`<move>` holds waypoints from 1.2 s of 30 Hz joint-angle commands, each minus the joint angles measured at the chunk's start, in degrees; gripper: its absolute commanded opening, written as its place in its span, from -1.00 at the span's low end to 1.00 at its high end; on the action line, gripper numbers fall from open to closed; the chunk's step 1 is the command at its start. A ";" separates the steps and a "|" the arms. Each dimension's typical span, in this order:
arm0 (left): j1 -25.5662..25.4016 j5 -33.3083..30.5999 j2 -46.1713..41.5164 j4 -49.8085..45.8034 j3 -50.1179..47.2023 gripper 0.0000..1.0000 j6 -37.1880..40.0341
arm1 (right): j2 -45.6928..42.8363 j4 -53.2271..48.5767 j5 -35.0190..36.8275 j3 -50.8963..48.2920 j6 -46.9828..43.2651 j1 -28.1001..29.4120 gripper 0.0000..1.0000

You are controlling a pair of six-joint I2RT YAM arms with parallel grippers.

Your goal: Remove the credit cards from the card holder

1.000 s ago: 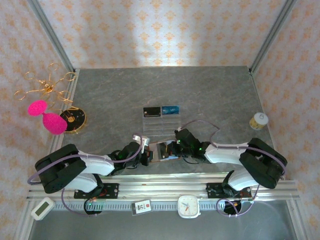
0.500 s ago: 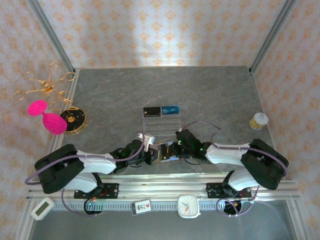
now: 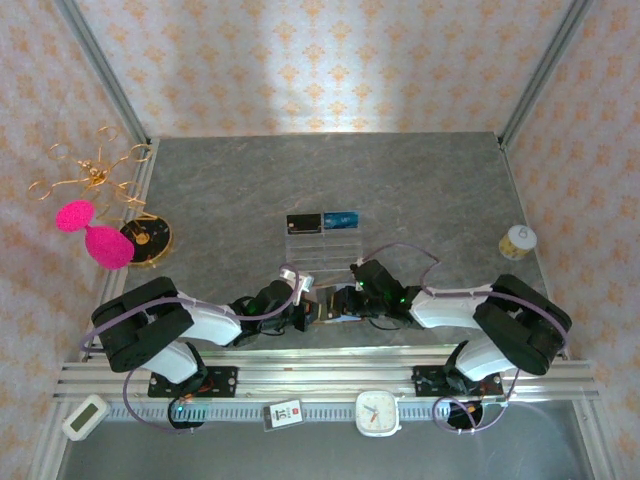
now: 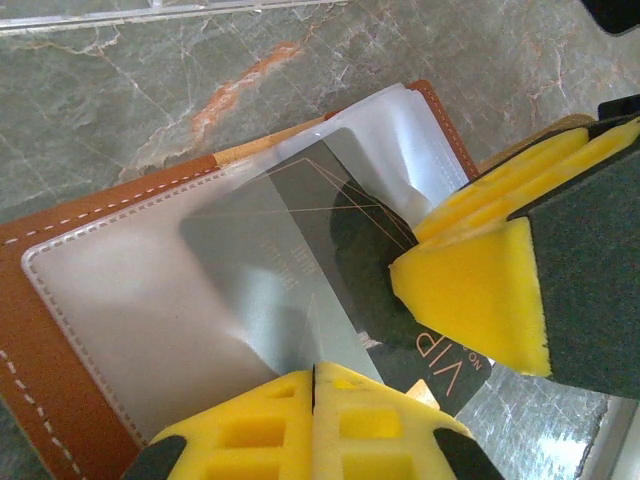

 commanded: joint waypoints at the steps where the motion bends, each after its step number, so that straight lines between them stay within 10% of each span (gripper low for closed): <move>1: -0.33 0.59 0.73 -4.15 -1.32 -1.00 0.51 | 1.21 0.69 -0.70 -0.71 -0.38 0.23 -0.87; 36: 2.34 1.83 0.32 -1.22 -1.55 -1.00 1.65 | -13.90 -21.65 -18.11 -2.03 -16.61 -5.93 -1.00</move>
